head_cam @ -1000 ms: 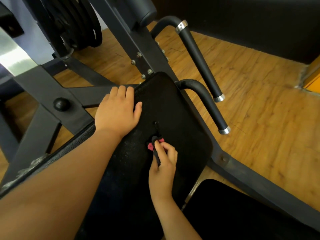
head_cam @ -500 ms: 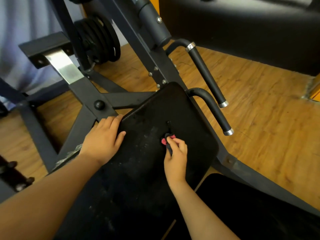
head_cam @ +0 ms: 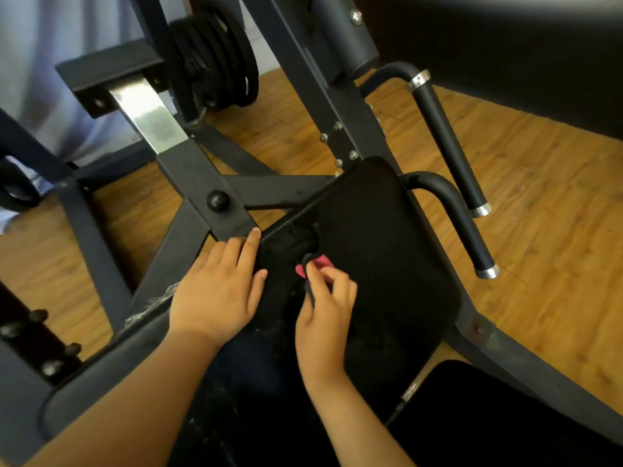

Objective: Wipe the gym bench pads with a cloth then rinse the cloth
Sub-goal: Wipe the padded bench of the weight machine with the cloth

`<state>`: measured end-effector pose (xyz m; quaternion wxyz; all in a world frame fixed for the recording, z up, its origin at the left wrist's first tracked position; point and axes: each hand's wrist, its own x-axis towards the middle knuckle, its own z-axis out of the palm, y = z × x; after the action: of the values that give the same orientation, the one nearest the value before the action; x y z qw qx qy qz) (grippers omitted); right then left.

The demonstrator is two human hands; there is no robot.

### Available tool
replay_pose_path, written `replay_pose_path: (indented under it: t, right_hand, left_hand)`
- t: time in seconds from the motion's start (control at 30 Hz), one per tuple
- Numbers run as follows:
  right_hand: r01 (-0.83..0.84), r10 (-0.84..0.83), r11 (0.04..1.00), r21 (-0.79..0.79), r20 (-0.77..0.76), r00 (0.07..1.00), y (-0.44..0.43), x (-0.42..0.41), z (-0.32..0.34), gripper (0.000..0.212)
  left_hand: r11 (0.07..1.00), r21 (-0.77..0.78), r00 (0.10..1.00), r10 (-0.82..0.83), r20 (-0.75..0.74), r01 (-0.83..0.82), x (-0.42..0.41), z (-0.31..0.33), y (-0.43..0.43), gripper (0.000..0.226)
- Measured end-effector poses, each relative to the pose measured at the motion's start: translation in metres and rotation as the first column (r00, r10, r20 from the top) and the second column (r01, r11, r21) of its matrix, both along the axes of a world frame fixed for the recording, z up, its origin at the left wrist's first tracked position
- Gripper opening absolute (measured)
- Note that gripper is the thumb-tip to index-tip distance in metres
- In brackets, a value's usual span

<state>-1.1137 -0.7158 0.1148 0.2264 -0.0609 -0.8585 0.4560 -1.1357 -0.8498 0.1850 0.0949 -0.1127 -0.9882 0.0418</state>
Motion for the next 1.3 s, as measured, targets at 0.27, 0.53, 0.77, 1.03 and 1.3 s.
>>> replay_pose_path:
  t: [0.27, 0.53, 0.77, 1.03, 1.3]
  right_hand:
    - [0.13, -0.131, 0.991, -0.037, -0.025, 0.991, 0.017, -0.041, 0.006, 0.041]
    - [-0.125, 0.129, 0.991, 0.052, -0.095, 0.987, 0.007, -0.028, 0.006, 0.041]
    - [-0.111, 0.117, 0.99, 0.084, -0.077, 0.99, -0.017, -0.025, 0.019, 0.046]
    - [0.003, -0.003, 1.0, 0.015, -0.029, 1.0, 0.014, -0.09, 0.039, 0.046]
    - [-0.254, 0.299, 0.927, 0.278, -0.135, 0.945, -0.006, -0.039, 0.024, 0.048]
  left_hand:
    - [1.0, -0.022, 0.999, 0.001, -0.042, -0.002, 0.0, -0.004, 0.0, 0.06]
    - [0.998, -0.052, 0.998, 0.017, -0.057, -0.02, -0.001, -0.005, 0.001, 0.06]
    - [0.997, -0.068, 0.998, 0.026, -0.051, -0.03, 0.0, -0.004, 0.001, 0.06]
    - [0.998, -0.051, 0.999, 0.03, -0.045, -0.033, 0.0, -0.004, 0.002, 0.06]
    - [0.996, -0.045, 0.996, 0.07, -0.046, -0.072, 0.0, -0.005, 0.003, 0.057]
